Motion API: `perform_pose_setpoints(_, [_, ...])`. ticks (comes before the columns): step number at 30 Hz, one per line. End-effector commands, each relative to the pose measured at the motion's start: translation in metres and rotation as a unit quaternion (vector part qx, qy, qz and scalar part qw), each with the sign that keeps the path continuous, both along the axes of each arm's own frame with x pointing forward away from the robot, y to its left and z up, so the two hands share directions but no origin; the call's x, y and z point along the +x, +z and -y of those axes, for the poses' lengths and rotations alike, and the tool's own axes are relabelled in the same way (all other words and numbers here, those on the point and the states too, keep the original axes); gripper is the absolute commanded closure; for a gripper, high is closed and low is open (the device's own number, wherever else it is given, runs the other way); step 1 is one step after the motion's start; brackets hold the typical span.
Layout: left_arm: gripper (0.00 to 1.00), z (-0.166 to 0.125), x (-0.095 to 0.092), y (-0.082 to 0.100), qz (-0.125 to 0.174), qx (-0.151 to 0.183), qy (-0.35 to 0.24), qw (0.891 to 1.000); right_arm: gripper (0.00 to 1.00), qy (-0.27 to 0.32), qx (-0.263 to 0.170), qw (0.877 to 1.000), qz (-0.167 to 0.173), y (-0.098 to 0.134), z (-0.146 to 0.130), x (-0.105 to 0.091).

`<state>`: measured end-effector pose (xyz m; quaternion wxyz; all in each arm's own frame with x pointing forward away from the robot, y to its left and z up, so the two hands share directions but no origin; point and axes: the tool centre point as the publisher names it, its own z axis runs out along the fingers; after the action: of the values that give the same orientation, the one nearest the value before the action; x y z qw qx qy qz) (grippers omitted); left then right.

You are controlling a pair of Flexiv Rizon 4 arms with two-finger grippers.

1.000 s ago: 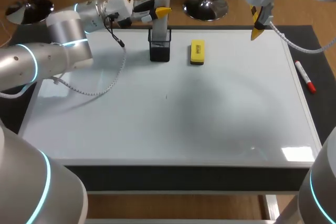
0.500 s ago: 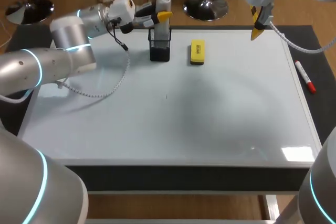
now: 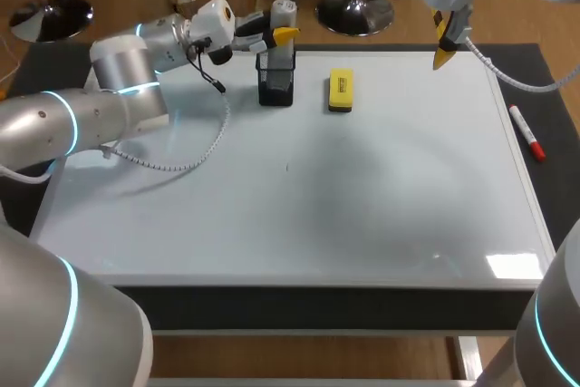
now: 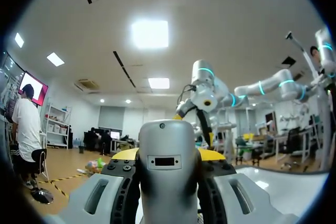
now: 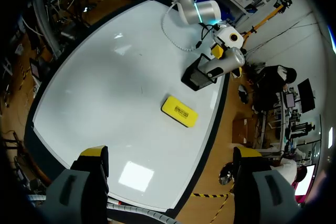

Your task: Pick up the inspection probe, press it on each red-marked spot on the whiteboard one by one, put down the probe, pick up the eraser, and wipe off all the red marks.

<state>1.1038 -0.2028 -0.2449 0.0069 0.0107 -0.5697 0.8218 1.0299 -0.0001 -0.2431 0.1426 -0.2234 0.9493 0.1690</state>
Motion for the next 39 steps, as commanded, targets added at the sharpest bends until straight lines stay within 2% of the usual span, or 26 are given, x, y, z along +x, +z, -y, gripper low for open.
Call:
perform_pose_setpoints(1, [1.0, 0.0, 0.002, -0.002, -0.001, 0.002, 0.0, 1.0, 0.0, 0.001, -0.002, 1.0, -0.001, 0.001, 0.0, 0.0])
perform_pose_setpoints(7, [1.0, -0.002, 0.003, -0.005, -0.007, 0.014, 0.003, 1.0, 0.0, 0.001, -0.002, 1.0, -0.001, 0.001, 0.0, 0.0])
perform_pose_setpoints(9, [0.64, -0.003, 0.003, -0.006, -0.008, 0.018, 0.002, 1.0, 0.0, 0.001, -0.002, 1.0, -0.001, 0.001, 0.0, 0.0])
perform_pose_setpoints(10, [0.55, -0.003, 0.003, -0.006, -0.008, 0.018, 0.002, 1.0, 0.0, 0.001, -0.002, 1.0, -0.001, 0.001, 0.0, 0.0])
perform_pose_setpoints(12, [0.55, -0.003, 0.003, -0.006, -0.008, 0.019, 0.001, 1.0, 0.0, 0.001, -0.002, 1.0, -0.001, 0.001, 0.0, 0.0])
perform_pose_setpoints(13, [0.5, -0.003, 0.003, -0.007, -0.008, 0.019, 0.001, 1.0, 0.0, 0.001, -0.002, 1.0, -0.001, 0.001, 0.0, 0.0])
perform_pose_setpoints(14, [0.19, -0.003, 0.003, -0.007, -0.009, 0.02, 0.001, 1.0, 0.0, 0.001, -0.002, 1.0, -0.001, 0.001, 0.0, 0.0])
perform_pose_setpoints(15, [0.06, -0.003, 0.003, -0.007, -0.009, 0.02, 0.0, 1.0, 0.0, 0.001, -0.002, 1.0, -0.001, 0.001, 0.0, 0.0])
perform_pose_setpoints(17, [0.0, -0.004, 0.002, -0.006, -0.008, 0.021, 0.0, 1.0, 0.0, 0.001, -0.002, 1.0, -0.001, 0.001, 0.0, 0.0])
perform_pose_setpoints(22, [0.0, -0.007, 0.001, -0.003, -0.003, 0.03, 0.0, 1.0, 0.0, 0.001, -0.002, 1.0, -0.001, 0.001, 0.0, 0.0])
perform_pose_setpoints(27, [0.0, -0.01, -0.001, 0.001, 0.012, 0.058, 0.001, 0.998, 0.0, 0.001, -0.002, 1.0, -0.001, 0.001, 0.0, 0.0])
perform_pose_setpoints(31, [0.0, -0.014, -0.005, 0.006, 0.03, 0.105, 0.011, 0.994, 0.0, 0.001, -0.002, 1.0, -0.001, 0.001, 0.0, 0.0])
perform_pose_setpoints(33, [0.0, -0.015, -0.007, 0.008, 0.04, 0.114, 0.009, 0.993, 0.0, 0.001, -0.002, 1.0, -0.001, 0.001, 0.0, 0.0])
perform_pose_setpoints(36, [0.0, -0.019, -0.011, 0.012, 0.055, 0.142, 0.016, 0.988, 0.0, 0.001, -0.002, 1.0, -0.001, 0.001, 0.0, 0.0])
perform_pose_setpoints(38, [0.0, -0.021, -0.012, 0.013, 0.066, 0.172, 0.027, 0.983, 0.0, 0.001, -0.002, 1.0, -0.001, 0.001, 0.0, 0.0])
perform_pose_setpoints(39, [0.0, -0.021, -0.013, 0.014, 0.071, 0.175, 0.031, 0.982, 0.0, 0.001, -0.002, 1.0, -0.001, 0.001, 0.0, 0.0])
